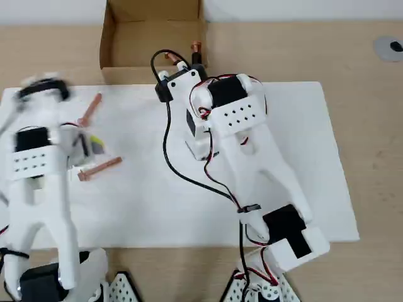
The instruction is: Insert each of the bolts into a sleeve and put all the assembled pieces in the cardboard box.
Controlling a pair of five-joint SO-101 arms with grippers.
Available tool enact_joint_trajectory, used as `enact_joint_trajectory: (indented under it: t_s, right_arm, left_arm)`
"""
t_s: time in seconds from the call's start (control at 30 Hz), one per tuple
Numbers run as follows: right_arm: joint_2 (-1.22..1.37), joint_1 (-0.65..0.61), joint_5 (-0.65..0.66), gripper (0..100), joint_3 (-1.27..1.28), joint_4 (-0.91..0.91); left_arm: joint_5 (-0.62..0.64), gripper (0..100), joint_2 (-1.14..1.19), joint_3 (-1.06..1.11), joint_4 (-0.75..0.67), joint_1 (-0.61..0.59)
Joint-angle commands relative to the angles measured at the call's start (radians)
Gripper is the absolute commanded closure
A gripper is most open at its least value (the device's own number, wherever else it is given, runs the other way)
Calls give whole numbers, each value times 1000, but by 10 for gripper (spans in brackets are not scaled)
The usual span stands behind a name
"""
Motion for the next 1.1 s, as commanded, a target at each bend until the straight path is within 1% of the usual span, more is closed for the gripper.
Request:
enact_joint_trajectory:
  t_s: [0.0,0.07,0.2,0.37,0.47,0.57,0.8,0.87,0.93,1.0,1.07]
  right_arm:
    - [-5,12,-3,987,-44,14]
    - [-5,12,-3,987,-44,14]
    - [-5,12,-3,987,-44,14]
    - [-5,10,-3,987,-44,14]
    - [-5,10,-3,987,-44,14]
    - [-5,10,-3,987,-44,14]
    - [-5,10,-5,987,-44,14]
    - [-5,10,-5,987,-44,14]
    - [-7,10,-5,987,-44,14]
    - [-7,10,-5,987,-44,14]
    - [-7,10,-5,987,-44,14]
  left_arm:
    - [327,729,-25,-6,48,-12]
    - [377,725,-24,35,60,11]
    - [427,728,-35,92,31,25]
    - [621,729,-35,138,-37,26]
    - [701,729,-35,163,-41,26]
    - [836,728,-31,169,-41,28]
    - [970,729,-24,222,-57,161]
    - [1010,729,-24,270,-121,169]
    - [1054,729,-24,334,-227,164]
    - [1091,729,-24,404,-339,143]
    - [1114,729,-33,443,-419,110]
